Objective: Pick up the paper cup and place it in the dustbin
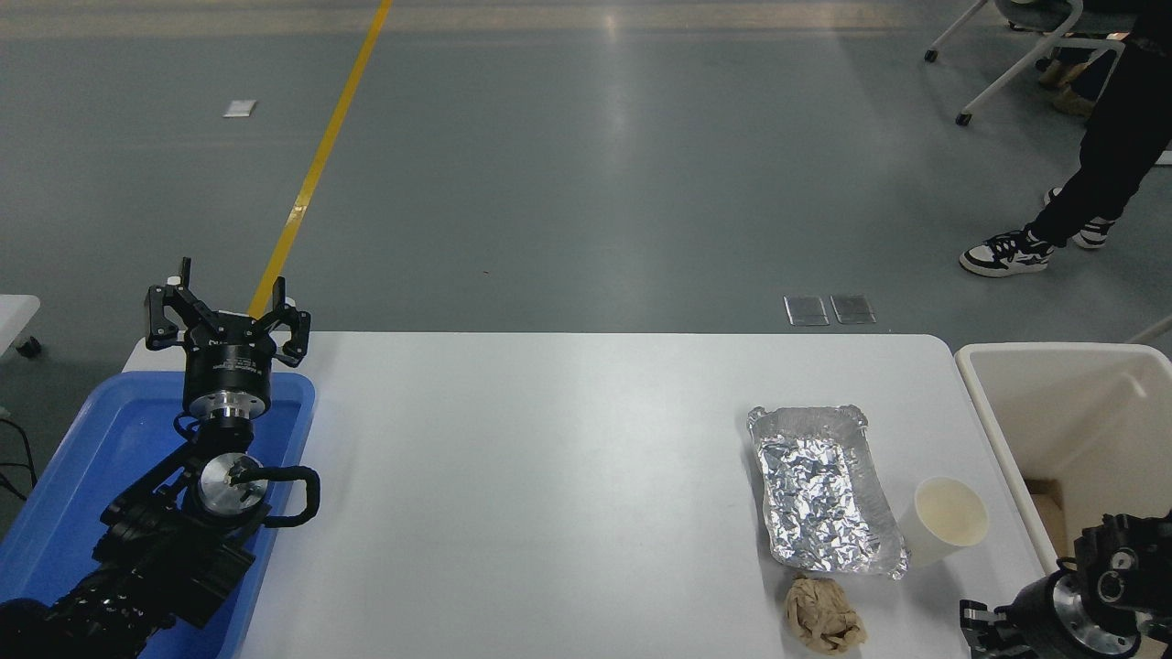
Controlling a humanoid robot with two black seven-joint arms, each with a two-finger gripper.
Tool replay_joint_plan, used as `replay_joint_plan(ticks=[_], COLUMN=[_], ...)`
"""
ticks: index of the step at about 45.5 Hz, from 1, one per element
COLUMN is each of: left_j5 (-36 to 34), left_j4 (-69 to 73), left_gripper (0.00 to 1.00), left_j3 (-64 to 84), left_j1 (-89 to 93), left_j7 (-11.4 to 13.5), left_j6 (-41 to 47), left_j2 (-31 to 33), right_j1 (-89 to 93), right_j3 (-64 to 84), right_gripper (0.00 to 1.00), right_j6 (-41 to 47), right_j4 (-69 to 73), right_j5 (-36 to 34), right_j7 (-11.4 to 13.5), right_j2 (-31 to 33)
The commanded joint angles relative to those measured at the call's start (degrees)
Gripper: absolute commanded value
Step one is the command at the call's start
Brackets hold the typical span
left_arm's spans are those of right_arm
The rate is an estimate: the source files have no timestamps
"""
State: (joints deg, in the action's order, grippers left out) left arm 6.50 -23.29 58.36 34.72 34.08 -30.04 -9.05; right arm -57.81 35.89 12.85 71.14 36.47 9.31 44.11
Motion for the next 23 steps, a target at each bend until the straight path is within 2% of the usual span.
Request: replay_joint_plan(ticks=[1,10,17,19,20,21,22,23], left_j5=[0.00,0.26,0.26,0.26,0.26,0.26,0.26,0.26], left_j4=[0.00,0.00,0.00,0.00,0.00,0.00,0.00,0.00], left_gripper=[0.99,0.99,0.99,0.99,0.99,0.99,0.99,0.99], left_j3=[0.00,-0.09,-0.79,-0.79,-0.79,-0.79,-0.88,-0.88], left_j1=[0.00,0.00,0.00,0.00,0.00,0.00,0.00,0.00], left_j7=[0.02,-0.06,0.11,0.11,0.11,0.11,0.11,0.11], left_j6=[-0.01,-0.01,-0.01,-0.01,-0.01,-0.01,-0.01,-0.01], left_j2=[0.00,-0.18,-0.44,-0.44,-0.44,-0.44,-0.44,-0.44], right_j1=[0.85,1.03,0.77,0.68,0.68,0.50,0.24,0.06], right_j3=[0.06,0.06,0.06,0.06,0.06,0.06,0.06,0.06], right_gripper=[0.17,0.20,0.38,0.50,0.64,0.88,1.00,1.00], right_j6=[-0.11,-0.11,0.24,0.42,0.42,0.42,0.51,0.59], right_j4=[-0.12,-0.04,0.05,0.14,0.14,0.23,0.40,0.58], right_j5=[0.01,-0.08,-0.26,-0.43,-0.35,-0.34,-0.43,-0.52], right_j7=[0.00,0.00,0.00,0.00,0.00,0.00,0.09,0.09], right_j2=[-0.08,0.18,1.59,2.38,2.56,2.65,2.91,3.26])
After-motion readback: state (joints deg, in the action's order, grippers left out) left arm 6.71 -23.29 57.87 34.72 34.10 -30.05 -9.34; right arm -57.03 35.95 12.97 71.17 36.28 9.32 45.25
